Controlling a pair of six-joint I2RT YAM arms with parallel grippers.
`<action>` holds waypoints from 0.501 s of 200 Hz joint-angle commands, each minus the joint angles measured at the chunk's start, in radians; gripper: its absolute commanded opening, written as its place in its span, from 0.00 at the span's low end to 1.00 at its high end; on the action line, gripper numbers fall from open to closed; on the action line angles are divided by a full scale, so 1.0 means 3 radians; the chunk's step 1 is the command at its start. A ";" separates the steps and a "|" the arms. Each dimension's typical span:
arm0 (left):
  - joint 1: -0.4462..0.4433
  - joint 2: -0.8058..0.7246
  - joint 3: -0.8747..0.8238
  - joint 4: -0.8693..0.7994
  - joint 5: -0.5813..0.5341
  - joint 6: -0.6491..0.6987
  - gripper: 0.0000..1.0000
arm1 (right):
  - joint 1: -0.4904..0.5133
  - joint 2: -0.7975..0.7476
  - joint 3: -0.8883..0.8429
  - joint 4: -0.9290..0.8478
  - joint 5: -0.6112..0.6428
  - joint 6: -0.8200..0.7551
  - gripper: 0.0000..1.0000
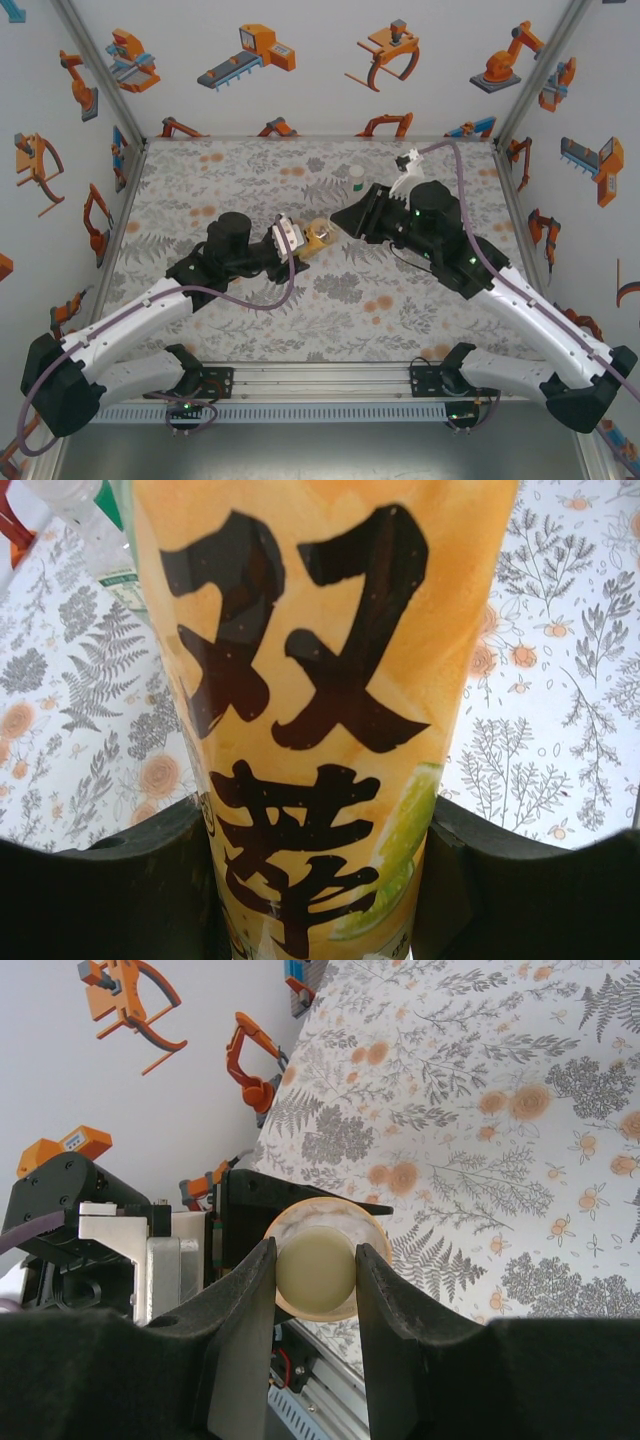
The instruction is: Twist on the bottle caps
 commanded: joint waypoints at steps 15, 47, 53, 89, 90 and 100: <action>-0.0051 -0.0015 0.0015 0.0583 0.0188 0.0001 0.00 | 0.0026 0.0076 0.0116 -0.0347 -0.0128 -0.0075 0.21; -0.0053 0.0011 0.0010 0.0569 0.0178 0.0001 0.00 | 0.0027 0.0047 0.0156 -0.0372 -0.0112 -0.0098 0.29; -0.0050 0.0013 0.0005 0.0567 0.0176 -0.0001 0.00 | 0.0027 0.0045 0.0158 -0.0374 -0.0107 -0.0105 0.31; -0.0051 0.0031 -0.0010 0.0505 0.0186 0.0012 0.00 | 0.0027 0.0035 0.0187 -0.0399 -0.0096 -0.0129 0.40; -0.0051 0.0032 -0.0010 0.0503 0.0187 0.0013 0.00 | 0.0027 0.0037 0.0185 -0.0399 -0.0096 -0.0131 0.40; -0.0054 0.0032 -0.0013 0.0491 0.0196 0.0019 0.00 | 0.0025 0.0036 0.0193 -0.0399 -0.0096 -0.0135 0.41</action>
